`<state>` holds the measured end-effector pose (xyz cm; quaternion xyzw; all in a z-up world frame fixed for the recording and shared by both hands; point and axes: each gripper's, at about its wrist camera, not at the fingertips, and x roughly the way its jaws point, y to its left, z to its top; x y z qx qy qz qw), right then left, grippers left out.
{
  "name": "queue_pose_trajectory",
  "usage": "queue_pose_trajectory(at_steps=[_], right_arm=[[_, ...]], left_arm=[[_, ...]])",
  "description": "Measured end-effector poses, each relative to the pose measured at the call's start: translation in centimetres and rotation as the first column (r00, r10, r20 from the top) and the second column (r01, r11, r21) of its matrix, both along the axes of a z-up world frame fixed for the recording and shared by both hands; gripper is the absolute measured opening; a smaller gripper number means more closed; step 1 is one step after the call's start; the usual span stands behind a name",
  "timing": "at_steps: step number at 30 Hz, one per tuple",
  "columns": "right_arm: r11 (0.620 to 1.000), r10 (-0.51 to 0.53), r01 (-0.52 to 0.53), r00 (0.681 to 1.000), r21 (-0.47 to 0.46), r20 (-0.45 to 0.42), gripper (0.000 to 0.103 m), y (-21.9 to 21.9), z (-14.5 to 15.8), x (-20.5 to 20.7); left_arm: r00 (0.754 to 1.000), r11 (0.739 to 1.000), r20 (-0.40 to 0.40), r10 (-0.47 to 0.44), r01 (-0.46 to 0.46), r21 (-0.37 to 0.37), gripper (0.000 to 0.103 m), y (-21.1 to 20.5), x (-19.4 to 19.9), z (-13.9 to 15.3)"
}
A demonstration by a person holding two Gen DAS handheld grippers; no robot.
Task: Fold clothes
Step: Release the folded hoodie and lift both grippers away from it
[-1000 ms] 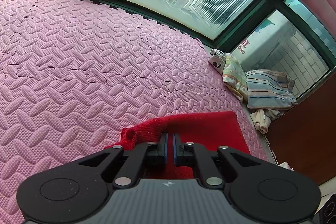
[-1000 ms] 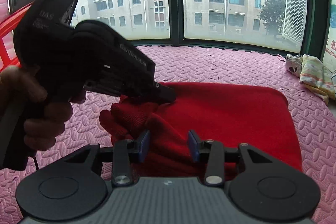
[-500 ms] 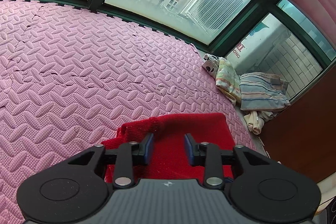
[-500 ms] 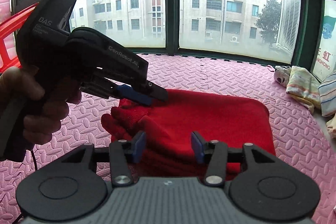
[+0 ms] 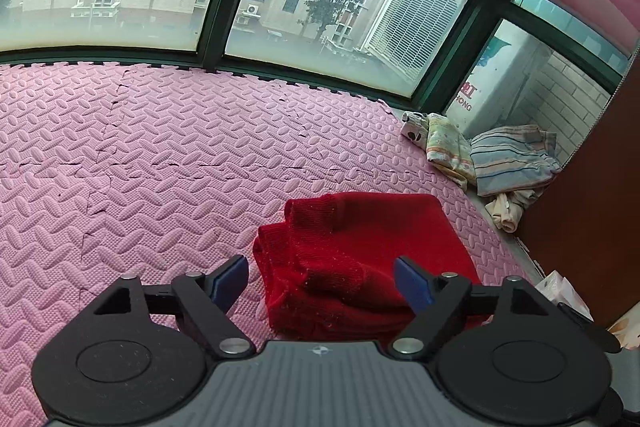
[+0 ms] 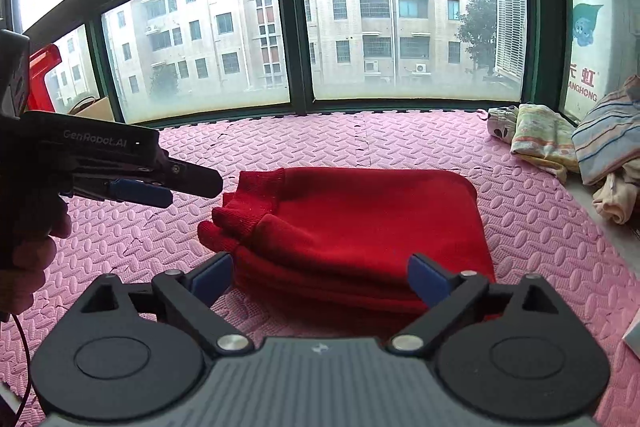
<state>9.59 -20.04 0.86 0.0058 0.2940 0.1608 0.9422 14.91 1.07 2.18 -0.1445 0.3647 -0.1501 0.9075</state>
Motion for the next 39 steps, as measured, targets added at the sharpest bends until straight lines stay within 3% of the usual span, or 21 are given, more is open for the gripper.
queue_pose_trajectory(at_steps=[6, 14, 20, 25, 30, 33, 39], right_arm=[[1.0, -0.014, 0.014, 1.0, 0.011, 0.007, 0.103, 0.2, 0.2, -1.5], [0.999, -0.049, 0.049, 0.999, 0.017, 0.007, 0.103, 0.1, 0.4, -3.3], [0.997, -0.074, 0.074, 0.997, 0.027, 0.011, 0.103, -0.4, 0.7, -4.9], [0.995, -0.091, 0.09, 0.996, 0.043, 0.019, 0.103, -0.7, 0.8, -6.0], [0.995, -0.091, 0.09, 0.995, 0.043, 0.039, 0.103, -0.7, 0.9, -7.0], [0.997, -0.068, 0.066, 0.997, 0.036, 0.046, 0.103, -0.2, 1.1, -7.5], [0.997, -0.077, 0.072, 0.986, 0.04, 0.148, 0.103, 0.4, 1.4, -9.2]], left_arm=[[0.997, 0.998, 0.065, 0.032, -0.035, 0.051, 0.103, 0.6, -4.0, 0.8], [0.994, 0.992, 0.078, 0.074, -0.082, 0.099, 0.103, 1.0, -7.3, 1.2], [0.985, 0.983, 0.148, 0.085, -0.107, 0.149, 0.103, 0.6, -10.1, 1.3], [0.985, 0.987, 0.15, 0.085, -0.105, 0.125, 0.103, 0.5, -11.7, 1.1], [0.973, 0.973, 0.216, 0.079, -0.122, 0.194, 0.103, -0.2, -13.5, 1.2], [0.969, 0.974, 0.234, 0.074, -0.12, 0.191, 0.103, -0.2, -14.4, 1.5], [0.964, 0.97, 0.239, 0.117, -0.163, 0.182, 0.103, -0.1, -15.3, 1.8]])
